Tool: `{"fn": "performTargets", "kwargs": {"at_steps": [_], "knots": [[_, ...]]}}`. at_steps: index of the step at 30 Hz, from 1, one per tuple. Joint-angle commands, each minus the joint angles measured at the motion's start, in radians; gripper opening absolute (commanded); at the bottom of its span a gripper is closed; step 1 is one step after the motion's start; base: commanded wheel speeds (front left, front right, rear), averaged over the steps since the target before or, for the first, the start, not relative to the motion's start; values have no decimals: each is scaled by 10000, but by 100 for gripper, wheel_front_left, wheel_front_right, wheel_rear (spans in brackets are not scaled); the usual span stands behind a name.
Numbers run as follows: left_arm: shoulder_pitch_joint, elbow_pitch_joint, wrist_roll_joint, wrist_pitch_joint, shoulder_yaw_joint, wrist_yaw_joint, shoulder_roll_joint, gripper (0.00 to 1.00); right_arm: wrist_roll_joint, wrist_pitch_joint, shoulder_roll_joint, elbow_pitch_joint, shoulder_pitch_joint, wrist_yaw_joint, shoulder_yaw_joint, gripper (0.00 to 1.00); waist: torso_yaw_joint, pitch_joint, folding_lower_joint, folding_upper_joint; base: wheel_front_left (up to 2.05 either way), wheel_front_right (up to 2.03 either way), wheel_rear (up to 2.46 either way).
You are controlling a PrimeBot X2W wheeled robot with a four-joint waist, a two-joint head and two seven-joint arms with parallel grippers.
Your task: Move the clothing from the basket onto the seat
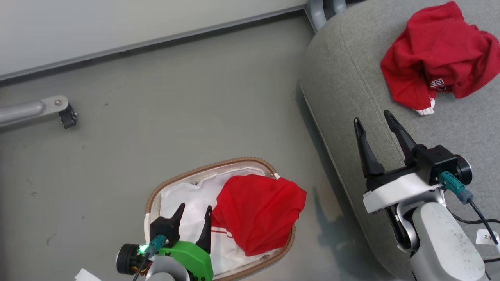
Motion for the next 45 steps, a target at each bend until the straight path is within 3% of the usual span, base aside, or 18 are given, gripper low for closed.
{"fn": "performTargets", "kwargs": {"at_steps": [1,17,33,45], "knots": [[-363,191,-140,3,-159,-26,56,100,57,-43,-38,-95,-236,-14,31,100,-643,1104,1,0,0,0,0],[-2861,2608,-570,4,-1610,129,64,100,269,-44,122,-860,-1383,-14,303,100,-1332,3350,1,0,0,0,0],[-4887,4848,-412,3,-1370,314,208,100,349,-44,292,-1565,-2091,-14,573,100,-1639,5076,1,0,0,0,0],[-6038,5819,-374,7,-1336,-128,340,100,415,-44,411,-2059,-2388,-14,685,100,-1721,6041,1,0,0,0,0]]}}
